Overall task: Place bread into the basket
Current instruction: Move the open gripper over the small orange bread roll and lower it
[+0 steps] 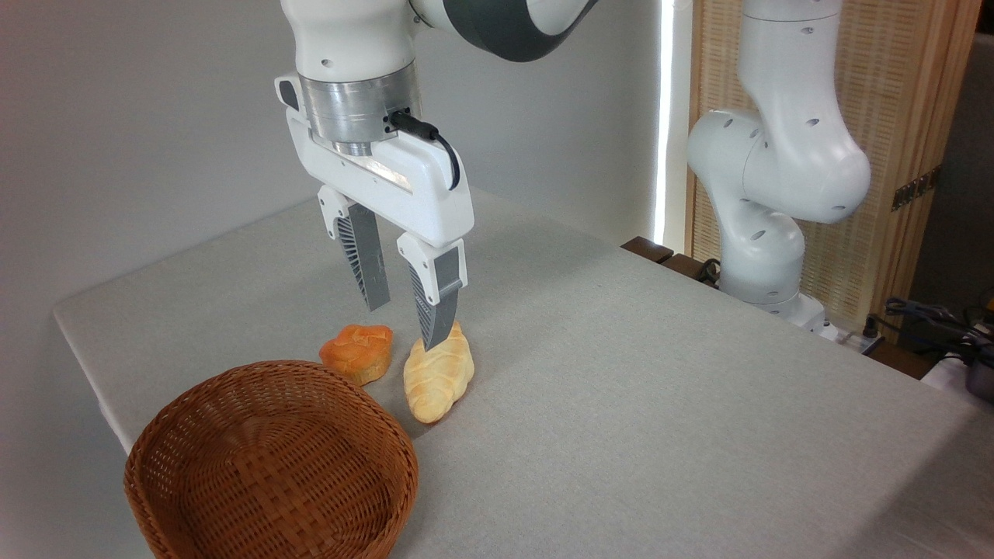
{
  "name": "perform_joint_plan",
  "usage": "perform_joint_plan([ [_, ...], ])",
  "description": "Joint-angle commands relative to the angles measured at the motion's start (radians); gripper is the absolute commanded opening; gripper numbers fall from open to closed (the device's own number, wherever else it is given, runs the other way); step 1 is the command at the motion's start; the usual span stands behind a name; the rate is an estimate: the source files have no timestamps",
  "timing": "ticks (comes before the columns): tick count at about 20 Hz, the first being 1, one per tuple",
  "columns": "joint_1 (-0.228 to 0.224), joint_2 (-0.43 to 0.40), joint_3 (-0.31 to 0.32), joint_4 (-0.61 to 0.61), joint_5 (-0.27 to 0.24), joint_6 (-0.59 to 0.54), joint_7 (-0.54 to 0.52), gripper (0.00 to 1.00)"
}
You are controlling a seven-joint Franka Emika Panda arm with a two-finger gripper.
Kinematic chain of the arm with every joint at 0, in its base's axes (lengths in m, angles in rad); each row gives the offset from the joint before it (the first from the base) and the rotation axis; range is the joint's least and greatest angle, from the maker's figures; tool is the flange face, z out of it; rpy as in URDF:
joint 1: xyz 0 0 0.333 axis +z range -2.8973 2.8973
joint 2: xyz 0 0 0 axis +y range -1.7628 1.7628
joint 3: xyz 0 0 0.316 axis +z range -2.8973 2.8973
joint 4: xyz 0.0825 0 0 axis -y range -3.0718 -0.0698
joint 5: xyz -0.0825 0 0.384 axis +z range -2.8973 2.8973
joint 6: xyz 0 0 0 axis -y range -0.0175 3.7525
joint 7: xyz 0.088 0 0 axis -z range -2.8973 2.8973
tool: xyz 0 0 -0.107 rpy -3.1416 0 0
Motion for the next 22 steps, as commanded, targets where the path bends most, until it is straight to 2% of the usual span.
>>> perform_joint_plan([
  [1, -0.017, -0.005, -0.021, -0.03, -0.014, -0.028, -0.026, 1.0],
  [14, -0.019, -0.007, -0.028, -0.029, -0.013, -0.007, -0.023, 1.0],
  [18, -0.022, -0.007, -0.074, -0.072, -0.013, 0.053, -0.024, 1.0],
  [22, -0.079, -0.008, -0.086, -0.145, -0.016, 0.132, -0.027, 1.0],
])
